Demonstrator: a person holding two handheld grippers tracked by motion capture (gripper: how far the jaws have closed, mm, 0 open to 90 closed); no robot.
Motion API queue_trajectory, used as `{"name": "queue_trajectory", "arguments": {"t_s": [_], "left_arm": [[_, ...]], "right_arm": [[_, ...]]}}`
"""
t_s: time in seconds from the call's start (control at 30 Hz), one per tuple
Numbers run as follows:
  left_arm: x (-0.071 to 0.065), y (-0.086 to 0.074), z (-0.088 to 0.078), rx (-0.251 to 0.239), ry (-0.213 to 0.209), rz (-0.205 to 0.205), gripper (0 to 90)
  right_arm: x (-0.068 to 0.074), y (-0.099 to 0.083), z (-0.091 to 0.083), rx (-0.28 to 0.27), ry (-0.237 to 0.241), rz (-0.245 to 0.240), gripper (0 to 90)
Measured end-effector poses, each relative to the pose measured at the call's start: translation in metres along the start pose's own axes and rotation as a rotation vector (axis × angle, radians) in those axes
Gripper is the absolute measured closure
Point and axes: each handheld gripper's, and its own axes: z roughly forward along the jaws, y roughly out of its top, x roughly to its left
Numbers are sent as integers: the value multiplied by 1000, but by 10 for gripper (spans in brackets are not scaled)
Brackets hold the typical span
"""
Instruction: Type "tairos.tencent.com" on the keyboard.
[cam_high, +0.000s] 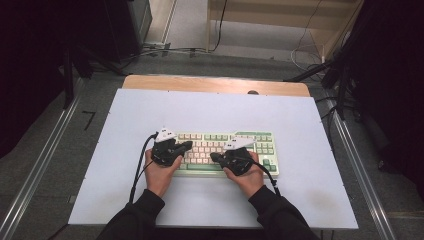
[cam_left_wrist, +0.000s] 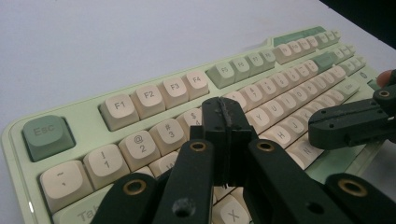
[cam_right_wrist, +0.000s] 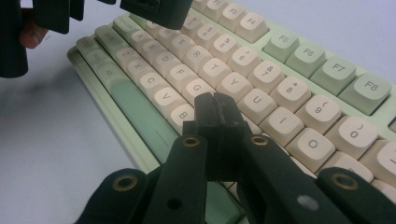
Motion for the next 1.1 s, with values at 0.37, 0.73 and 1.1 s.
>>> {"name": "queue_trajectory", "arguments": {"t_s": [0.37,0.73,1.1], "left_arm": [[0,0,0,0,-1,1,900],[0,0,-1,0,-1,1,900],[-1,0,0,-3,-5,-4,900]], "right_arm": [[2,0,4,15,-2,-13,883],[3,-1,7,32,-6,-25,883],[1,3,-6,-15,-3,-9,883]]}}
